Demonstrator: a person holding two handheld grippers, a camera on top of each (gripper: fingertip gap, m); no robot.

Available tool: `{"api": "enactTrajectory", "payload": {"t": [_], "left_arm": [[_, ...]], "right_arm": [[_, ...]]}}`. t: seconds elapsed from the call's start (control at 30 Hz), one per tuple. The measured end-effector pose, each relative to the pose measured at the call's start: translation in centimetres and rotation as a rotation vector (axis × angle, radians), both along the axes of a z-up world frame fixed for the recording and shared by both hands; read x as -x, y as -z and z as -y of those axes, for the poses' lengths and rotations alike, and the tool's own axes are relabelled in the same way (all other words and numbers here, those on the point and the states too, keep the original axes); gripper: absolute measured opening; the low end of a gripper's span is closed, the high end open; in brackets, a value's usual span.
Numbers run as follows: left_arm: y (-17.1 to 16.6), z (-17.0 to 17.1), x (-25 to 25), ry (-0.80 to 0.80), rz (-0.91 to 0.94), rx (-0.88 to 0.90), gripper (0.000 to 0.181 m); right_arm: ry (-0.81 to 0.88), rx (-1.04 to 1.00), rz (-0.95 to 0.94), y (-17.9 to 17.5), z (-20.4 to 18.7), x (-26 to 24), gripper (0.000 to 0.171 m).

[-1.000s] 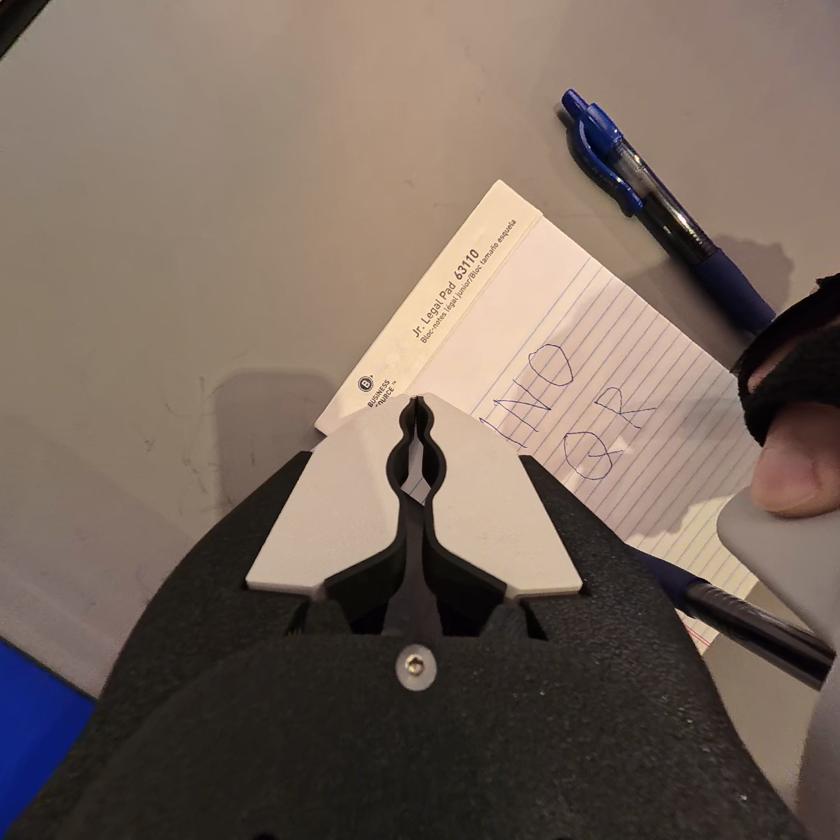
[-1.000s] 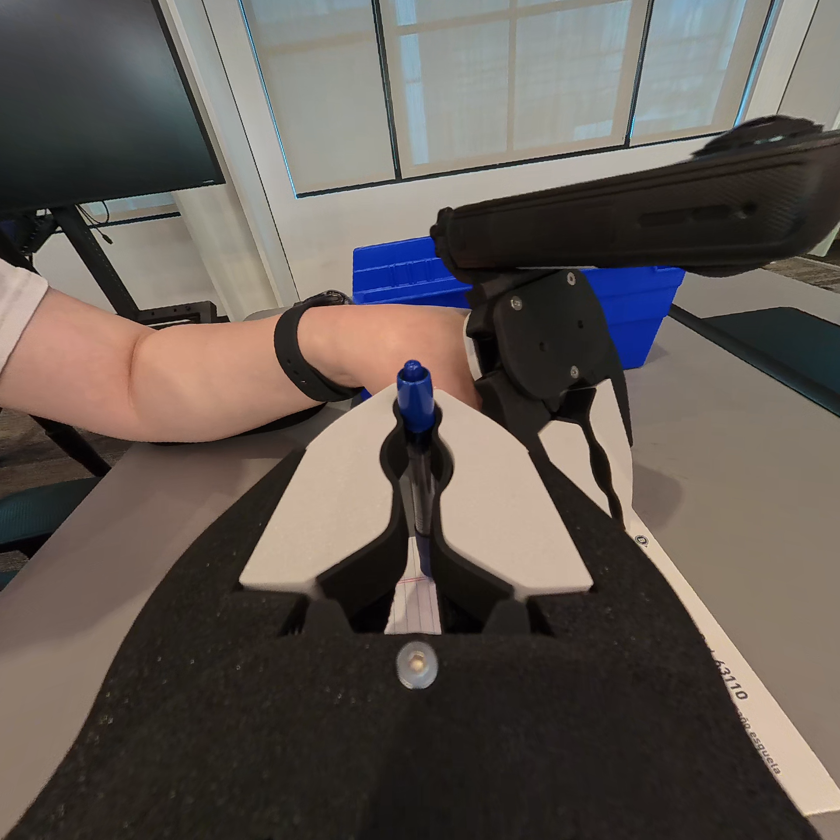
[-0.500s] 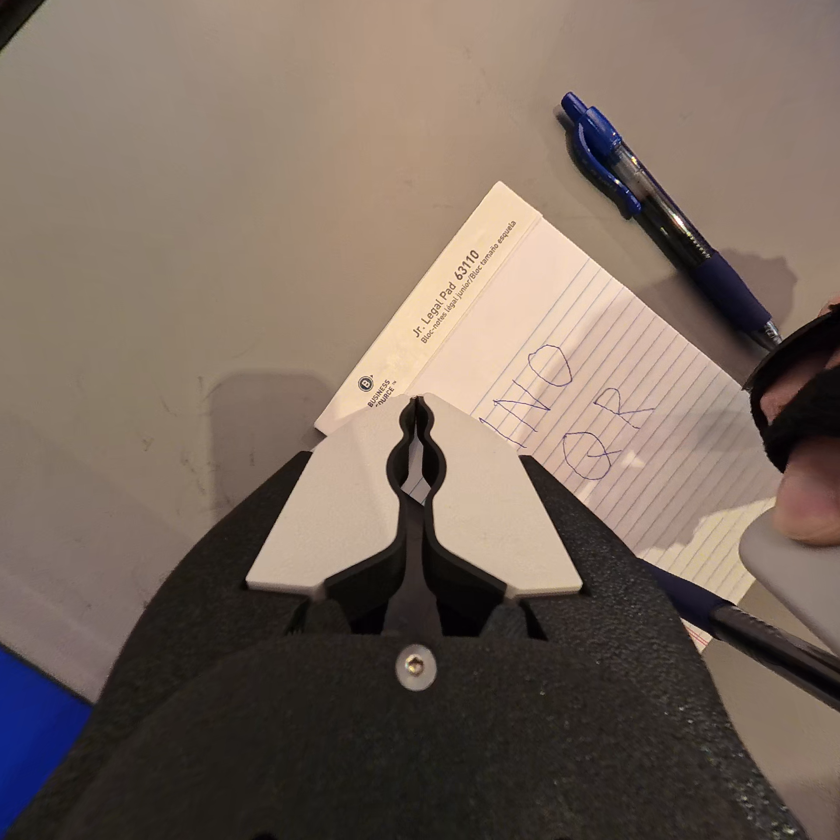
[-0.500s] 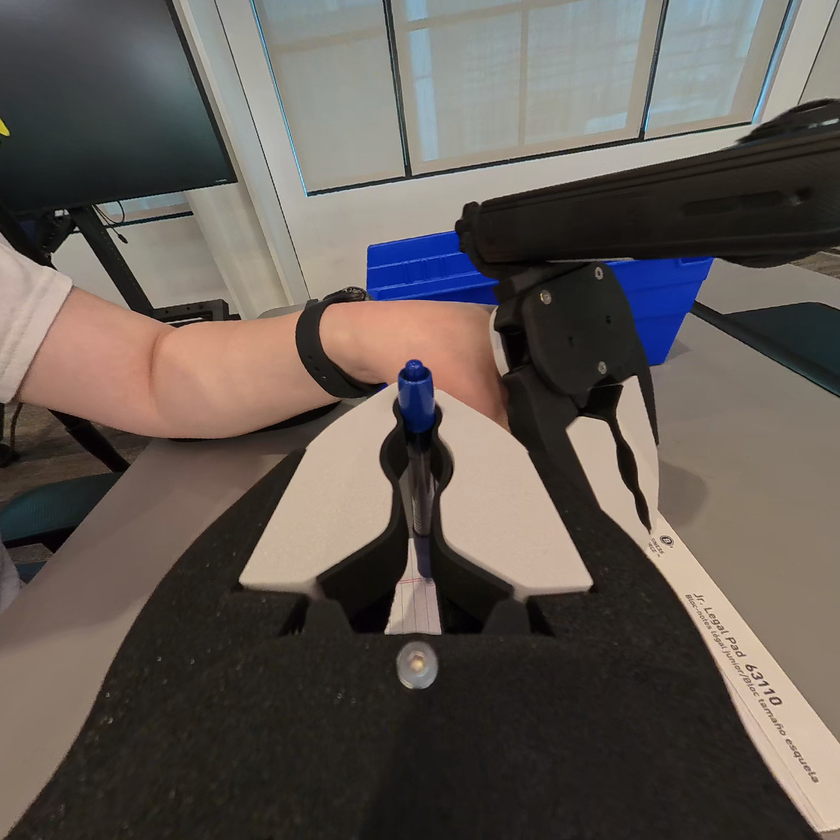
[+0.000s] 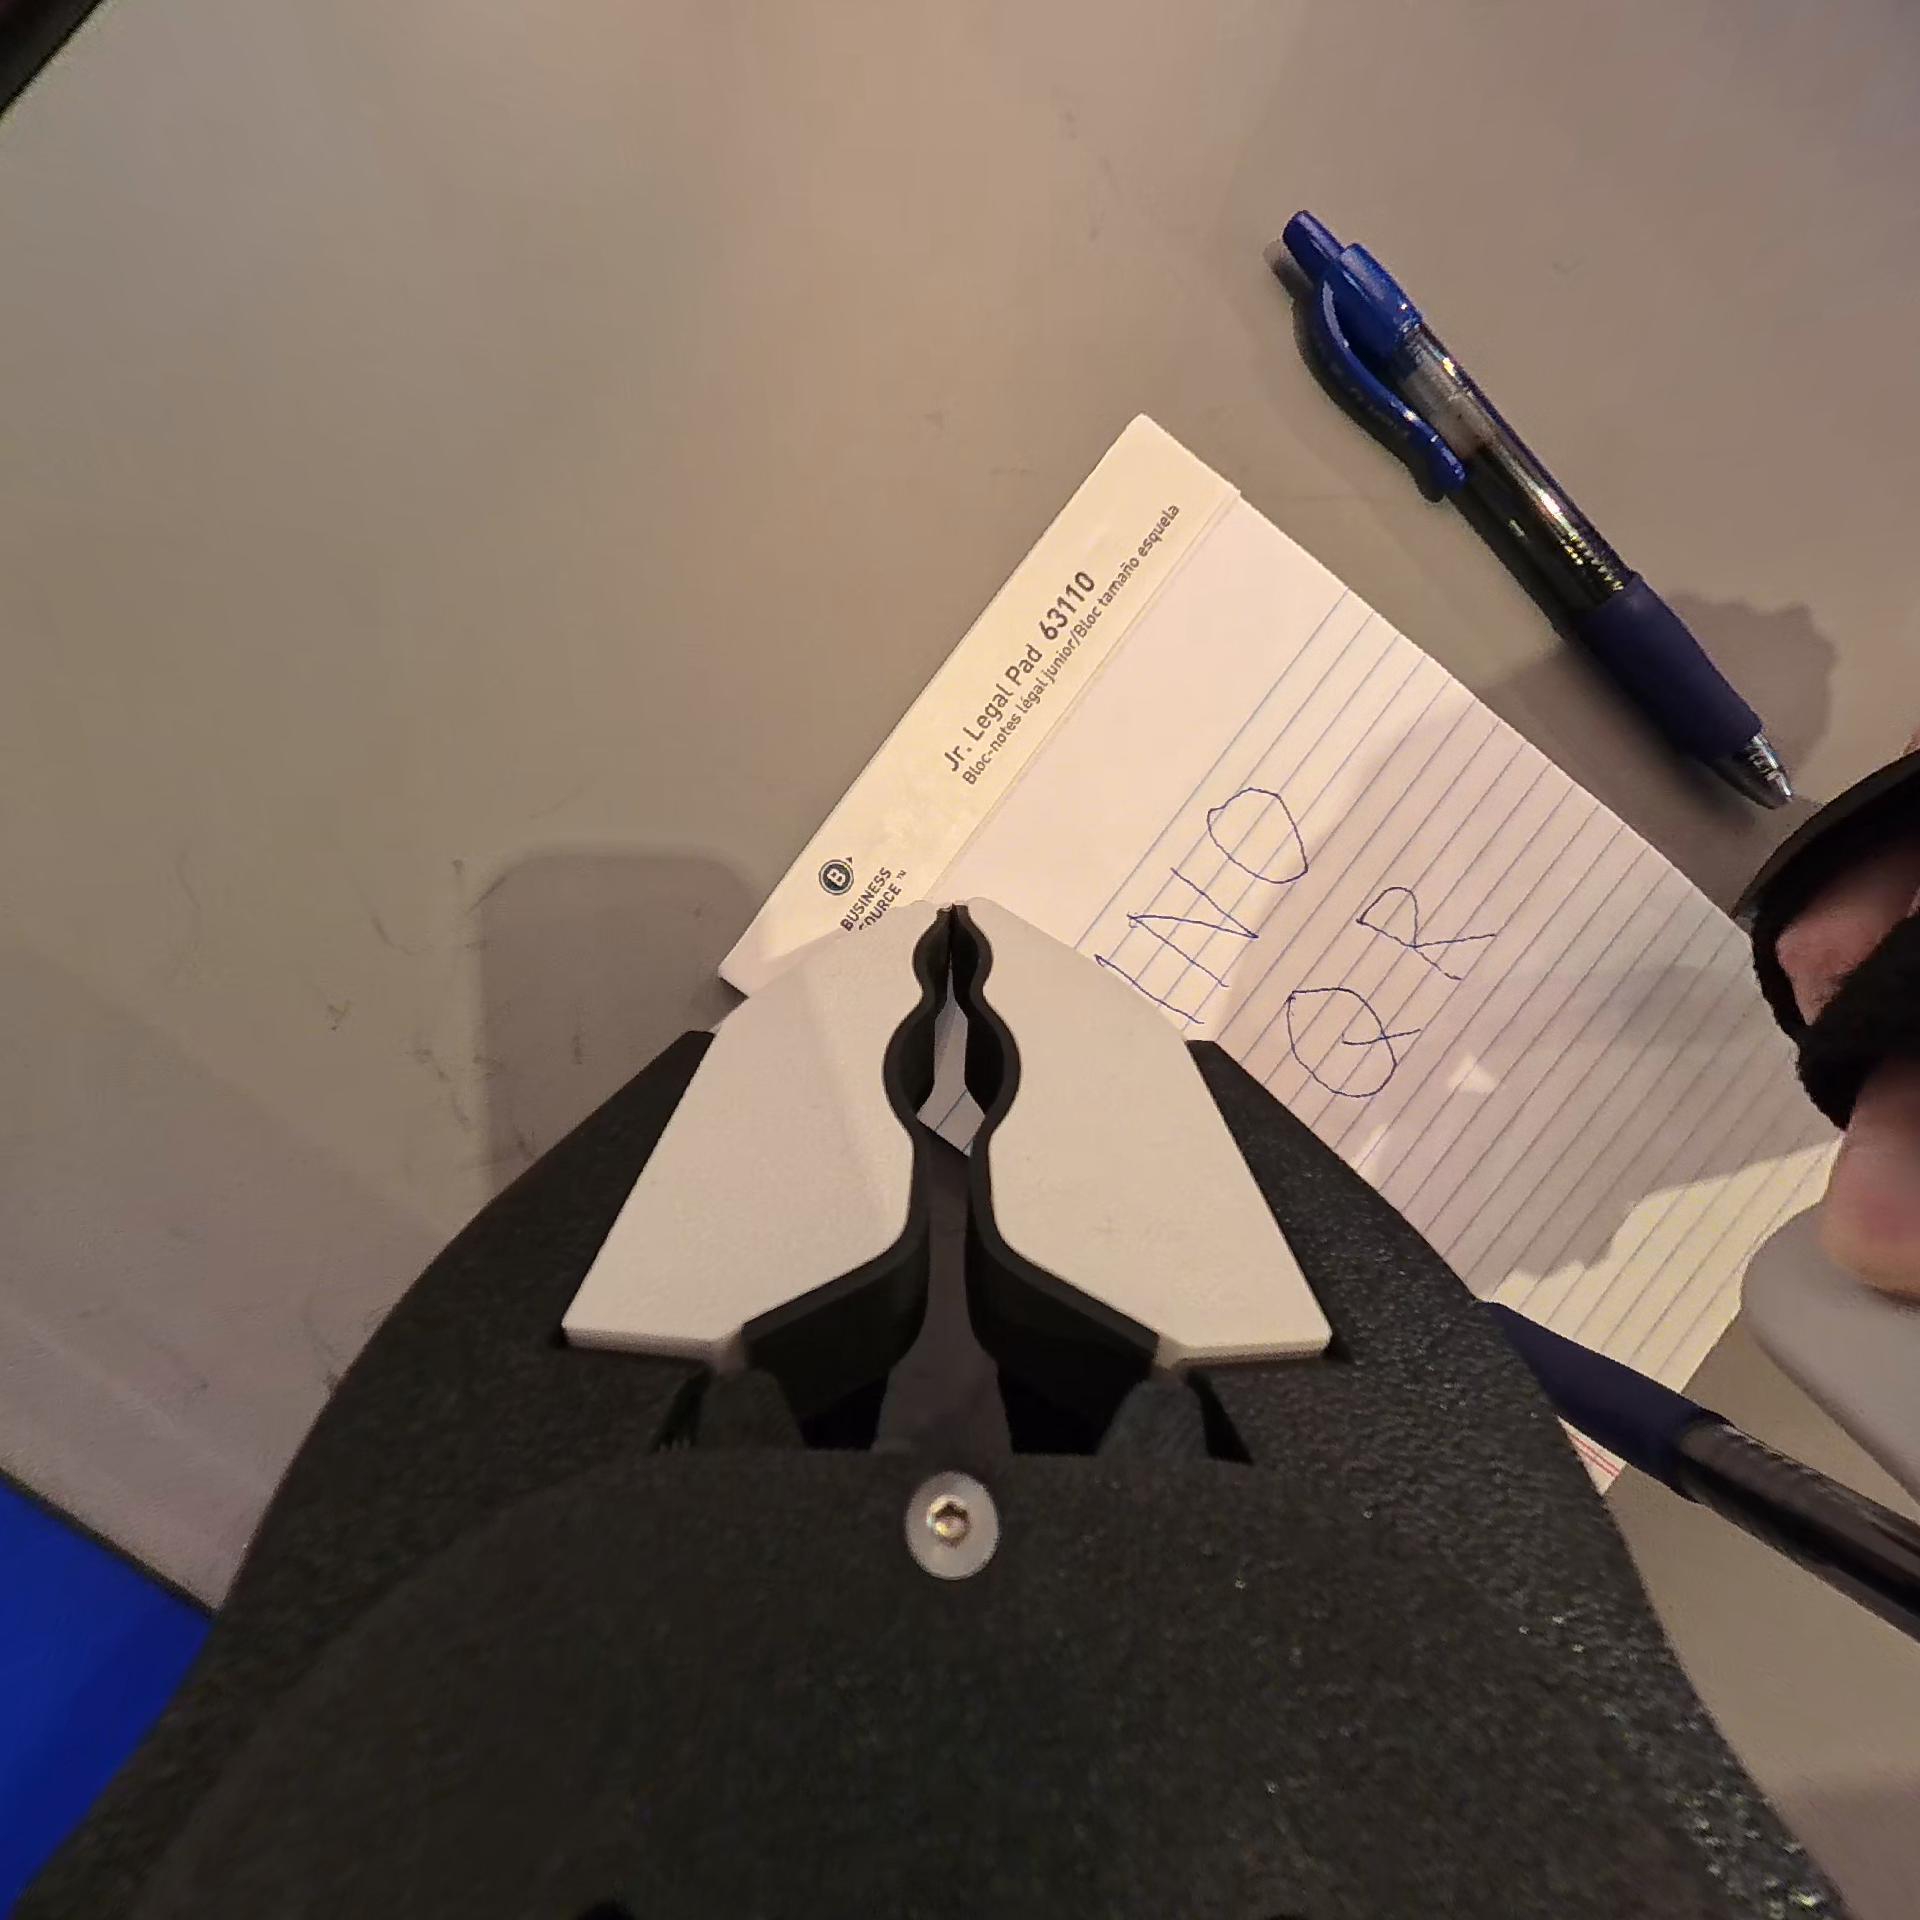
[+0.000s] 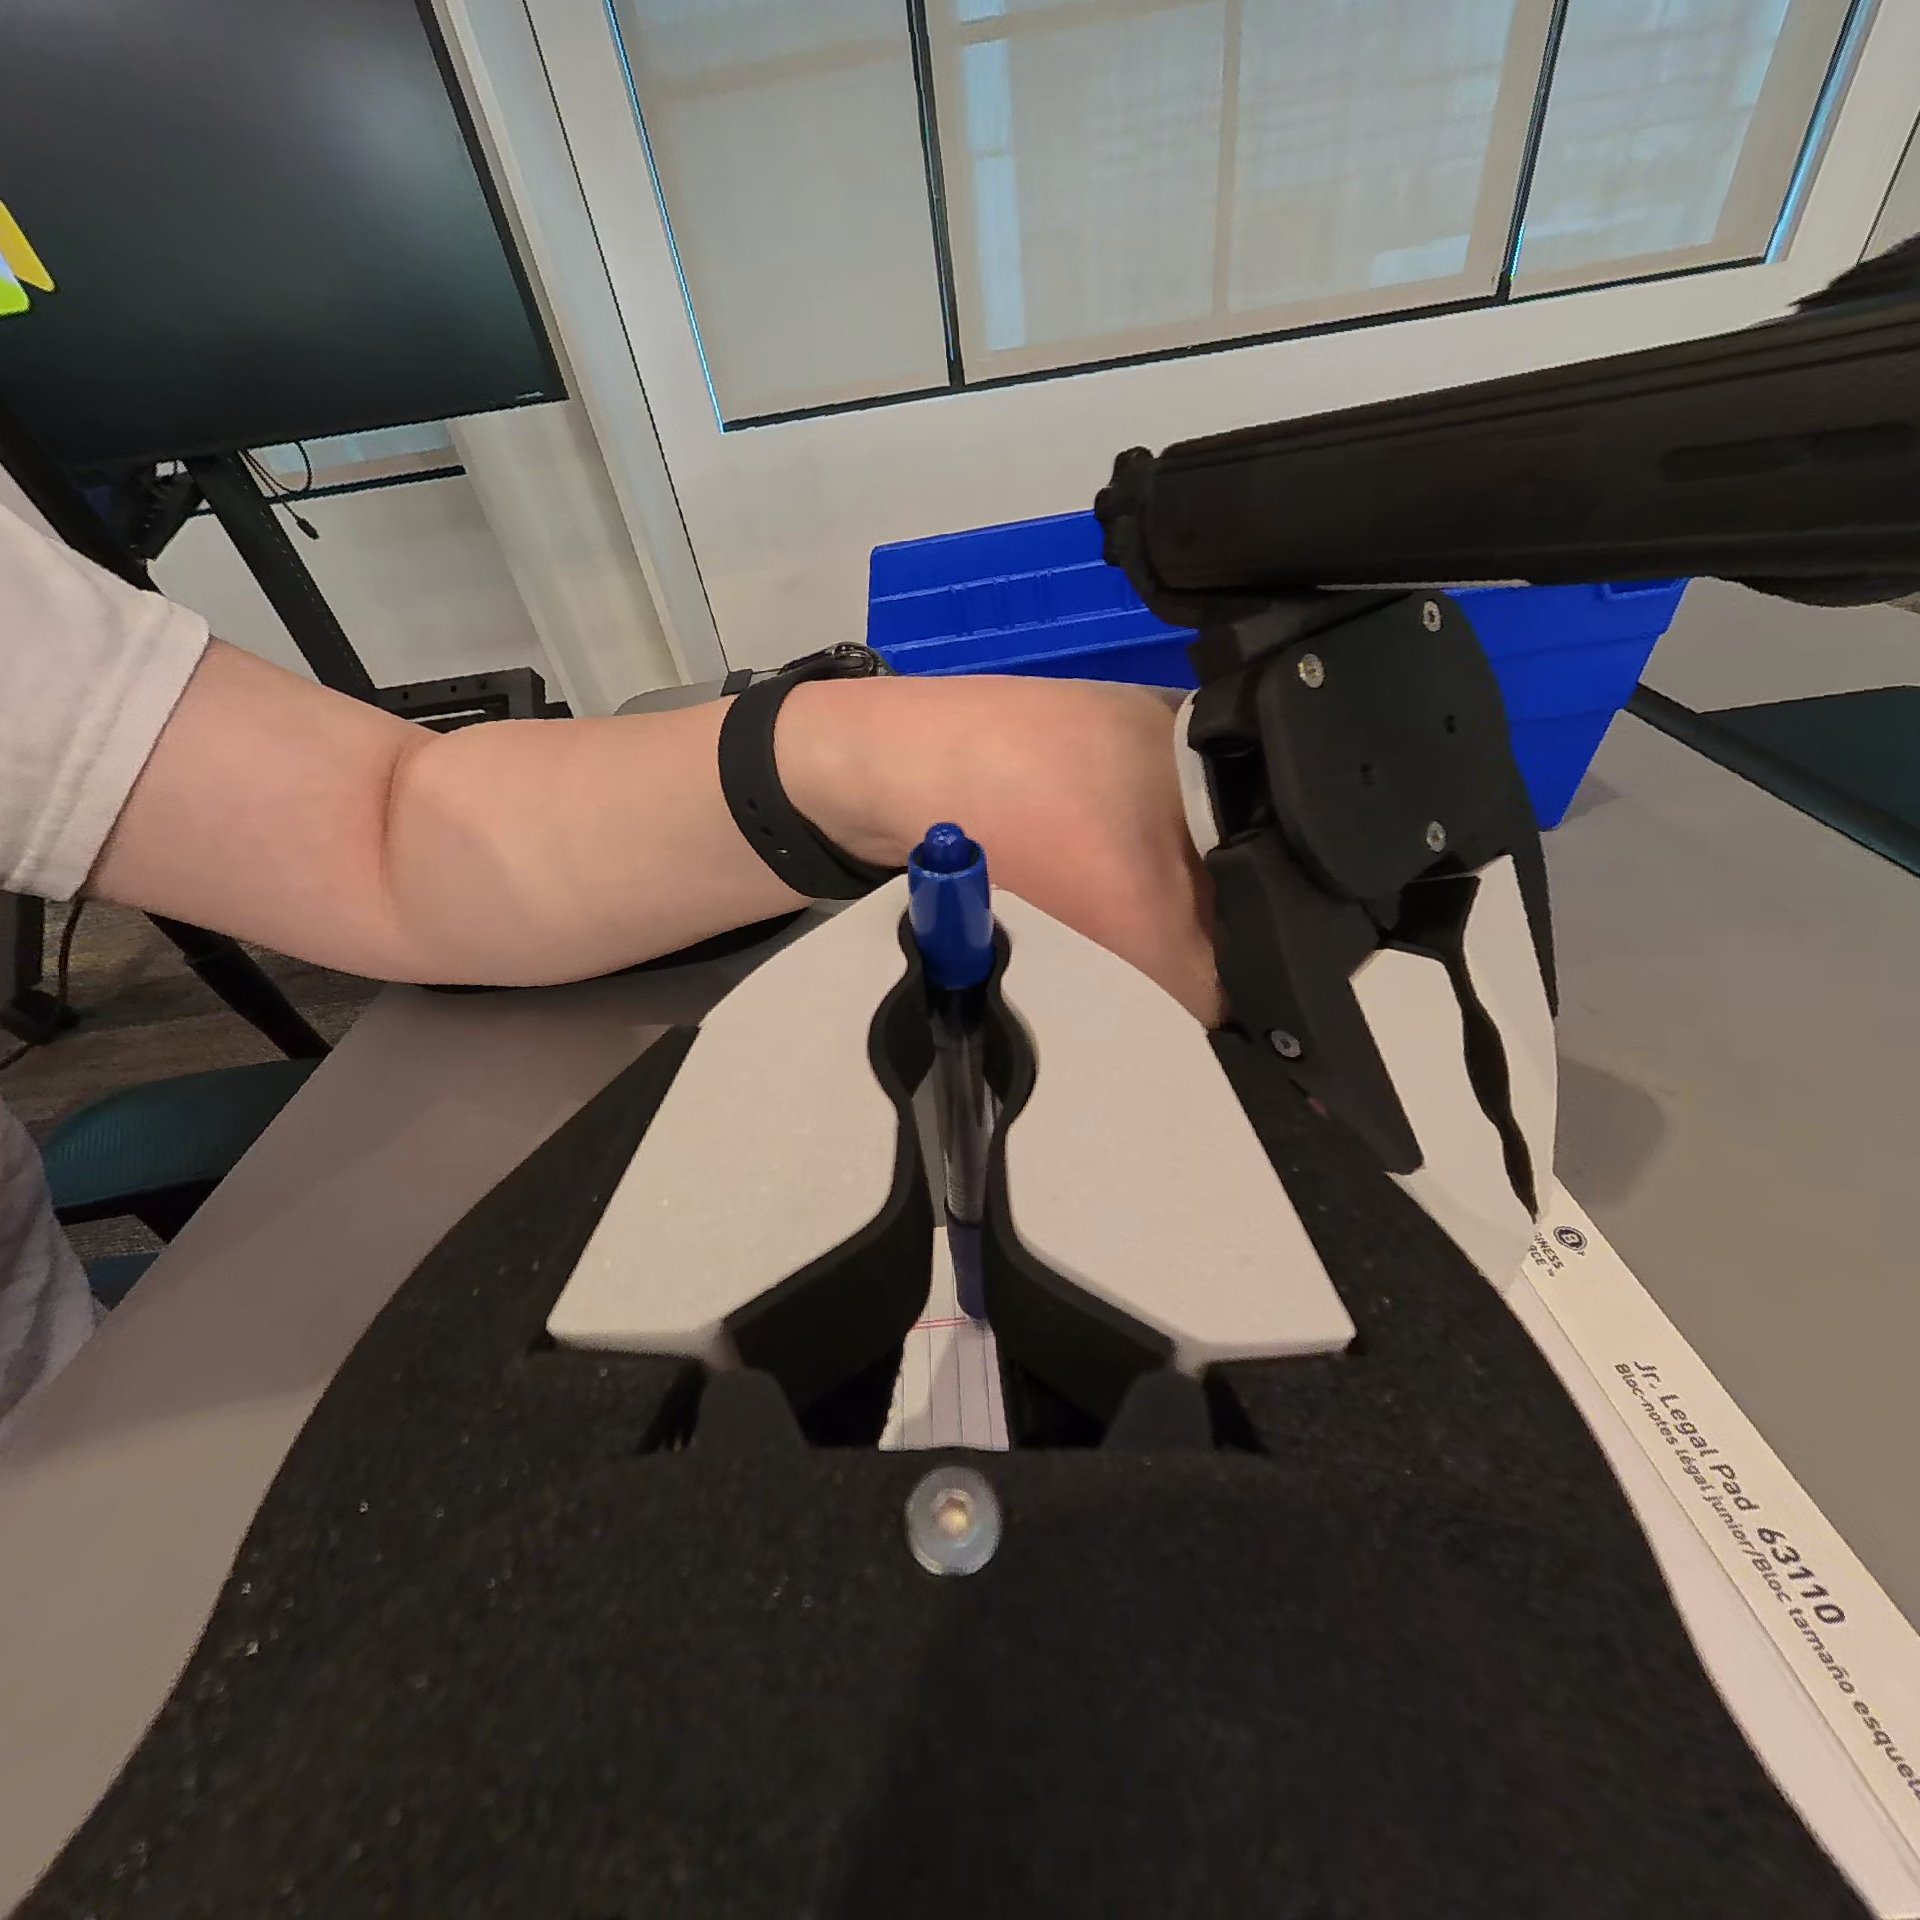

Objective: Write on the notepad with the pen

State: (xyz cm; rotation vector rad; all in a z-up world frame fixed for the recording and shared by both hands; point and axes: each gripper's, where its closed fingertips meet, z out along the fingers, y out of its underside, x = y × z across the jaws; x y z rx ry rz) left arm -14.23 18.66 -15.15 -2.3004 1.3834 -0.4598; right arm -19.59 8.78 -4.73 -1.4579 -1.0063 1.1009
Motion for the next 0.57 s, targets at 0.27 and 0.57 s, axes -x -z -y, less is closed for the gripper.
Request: {"api": "enactTrajectory", "payload": {"t": [0.27, 0.57], "left_arm": [[0.0, 0.0, 0.0, 0.000, 0.000, -0.001, 0.000], [0.0, 0.0, 0.0, 0.002, -0.006, -0.006, 0.000]], "right_arm": [[-0.010, -0.001, 0.001, 0.0, 0.3, 0.2, 0.004], [0.076, -0.035, -0.035, -1.0, -1.3, -1.9, 0.004]]}}
